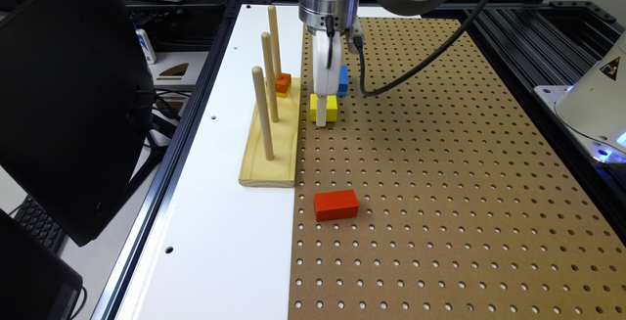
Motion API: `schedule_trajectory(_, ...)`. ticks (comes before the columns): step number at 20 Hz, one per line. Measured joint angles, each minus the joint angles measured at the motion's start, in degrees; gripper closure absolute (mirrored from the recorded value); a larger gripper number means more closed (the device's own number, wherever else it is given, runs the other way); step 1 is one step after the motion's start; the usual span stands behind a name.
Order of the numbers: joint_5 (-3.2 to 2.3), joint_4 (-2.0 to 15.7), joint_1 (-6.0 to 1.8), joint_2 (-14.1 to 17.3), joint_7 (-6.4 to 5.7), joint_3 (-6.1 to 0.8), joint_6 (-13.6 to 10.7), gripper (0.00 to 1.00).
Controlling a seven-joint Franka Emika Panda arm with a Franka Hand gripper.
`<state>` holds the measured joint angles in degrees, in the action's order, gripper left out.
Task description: Pick up yellow block.
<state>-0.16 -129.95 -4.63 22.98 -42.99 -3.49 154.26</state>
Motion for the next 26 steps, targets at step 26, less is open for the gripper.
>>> schedule_trajectory(26, 0.03, -0.37, -0.01, -17.9, -0.01, -0.05, -16.3, 1.00)
